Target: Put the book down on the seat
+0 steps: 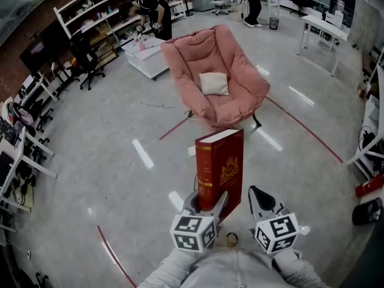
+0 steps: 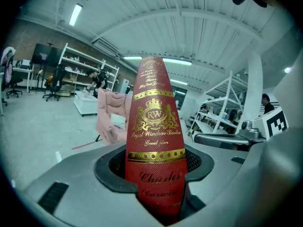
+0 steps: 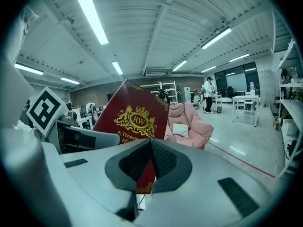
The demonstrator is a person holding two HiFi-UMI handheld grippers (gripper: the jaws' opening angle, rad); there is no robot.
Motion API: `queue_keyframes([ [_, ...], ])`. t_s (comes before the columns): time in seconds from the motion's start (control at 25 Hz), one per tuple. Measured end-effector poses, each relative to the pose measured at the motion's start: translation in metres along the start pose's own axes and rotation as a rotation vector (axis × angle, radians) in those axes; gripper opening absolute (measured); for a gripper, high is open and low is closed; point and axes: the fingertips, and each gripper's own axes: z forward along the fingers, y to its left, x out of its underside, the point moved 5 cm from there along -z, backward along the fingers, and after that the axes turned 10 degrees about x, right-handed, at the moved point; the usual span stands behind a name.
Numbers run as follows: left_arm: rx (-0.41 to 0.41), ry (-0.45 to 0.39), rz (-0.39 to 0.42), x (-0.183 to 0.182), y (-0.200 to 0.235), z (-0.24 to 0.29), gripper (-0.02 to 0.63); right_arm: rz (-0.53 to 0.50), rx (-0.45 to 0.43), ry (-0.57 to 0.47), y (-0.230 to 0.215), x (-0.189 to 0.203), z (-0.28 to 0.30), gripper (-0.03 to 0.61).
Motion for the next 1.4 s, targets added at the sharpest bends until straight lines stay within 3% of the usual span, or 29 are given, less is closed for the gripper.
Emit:
queue_keyframes([
  [0.68, 0.036, 0.012, 0.015, -0.031, 0.022, 0.072, 0.244, -0.005, 0.051, 0.011, -0.038, -0.023, 0.060, 0.005],
  [1.4, 0.089, 0.041, 0.026, -0.092, 0.097, 0.158, 0.245, 0.000, 0.081, 0.019, -0.068, -0.066, 0.180, 0.005],
])
